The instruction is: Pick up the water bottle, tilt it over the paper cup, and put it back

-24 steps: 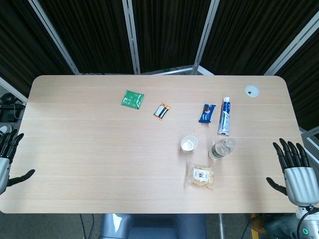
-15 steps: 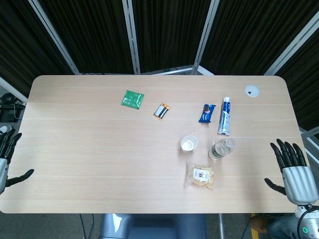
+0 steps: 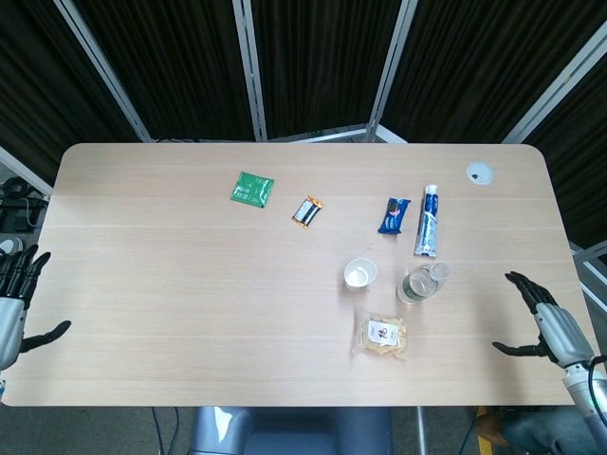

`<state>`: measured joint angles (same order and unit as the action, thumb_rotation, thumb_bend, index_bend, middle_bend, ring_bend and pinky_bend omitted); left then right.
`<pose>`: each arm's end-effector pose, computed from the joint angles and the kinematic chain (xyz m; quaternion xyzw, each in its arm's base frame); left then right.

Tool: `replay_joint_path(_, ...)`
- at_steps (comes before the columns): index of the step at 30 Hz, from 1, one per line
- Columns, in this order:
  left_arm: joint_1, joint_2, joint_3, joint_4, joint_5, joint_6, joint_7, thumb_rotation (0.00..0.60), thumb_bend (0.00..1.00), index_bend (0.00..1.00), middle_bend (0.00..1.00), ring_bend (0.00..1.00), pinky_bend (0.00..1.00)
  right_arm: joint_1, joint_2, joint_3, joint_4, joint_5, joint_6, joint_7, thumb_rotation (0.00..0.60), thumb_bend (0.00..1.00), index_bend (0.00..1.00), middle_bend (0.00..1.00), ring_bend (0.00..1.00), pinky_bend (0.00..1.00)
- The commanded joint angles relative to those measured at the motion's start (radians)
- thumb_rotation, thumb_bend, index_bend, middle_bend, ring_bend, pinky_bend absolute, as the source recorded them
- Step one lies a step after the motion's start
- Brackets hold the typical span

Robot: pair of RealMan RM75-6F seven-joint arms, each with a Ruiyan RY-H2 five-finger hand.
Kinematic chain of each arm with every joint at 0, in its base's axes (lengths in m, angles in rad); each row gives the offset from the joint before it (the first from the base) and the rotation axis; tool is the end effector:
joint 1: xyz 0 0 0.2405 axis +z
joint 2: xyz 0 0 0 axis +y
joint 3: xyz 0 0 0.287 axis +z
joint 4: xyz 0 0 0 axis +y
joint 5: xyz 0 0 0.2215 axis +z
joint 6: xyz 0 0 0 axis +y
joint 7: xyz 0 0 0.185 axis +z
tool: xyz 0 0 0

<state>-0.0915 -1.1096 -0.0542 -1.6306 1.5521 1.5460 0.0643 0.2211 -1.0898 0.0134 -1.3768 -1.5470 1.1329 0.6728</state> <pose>-0.3245 0.2275 0.1707 -0.6073 -0.3386 -0.4042 0.5943 -0.3955 -0.2646 0.1436 0.5628 -0.5802 0.3914 0.4397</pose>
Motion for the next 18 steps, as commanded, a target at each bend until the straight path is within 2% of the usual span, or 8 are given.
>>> replay_joint_path(1, -0.006, -0.006, -0.001, -0.004, 0.000, -0.007, 0.012, 0.600, 0.00, 0.00, 0.00, 0.00, 0.00, 0.105, -0.077, -0.046, 0.189, -0.066, -0.141, 0.235, 0.600, 0.00, 0.00, 0.00, 0.00, 0.00)
replay_joint_path(7, -0.010, -0.018, -0.017, -0.009, -0.022, -0.007, 0.050, 0.600, 0.00, 0.00, 0.00, 0.00, 0.00, 0.167, -0.188, -0.047, 0.327, -0.103, -0.165, 0.275, 0.600, 0.00, 0.00, 0.00, 0.00, 0.00)
replay_joint_path(18, -0.019, -0.034, -0.034, -0.003, -0.065, -0.023, 0.088, 0.600, 0.00, 0.00, 0.00, 0.00, 0.00, 0.233, -0.326, -0.003, 0.400, -0.064, -0.176, 0.272, 0.600, 0.00, 0.00, 0.00, 0.00, 0.00)
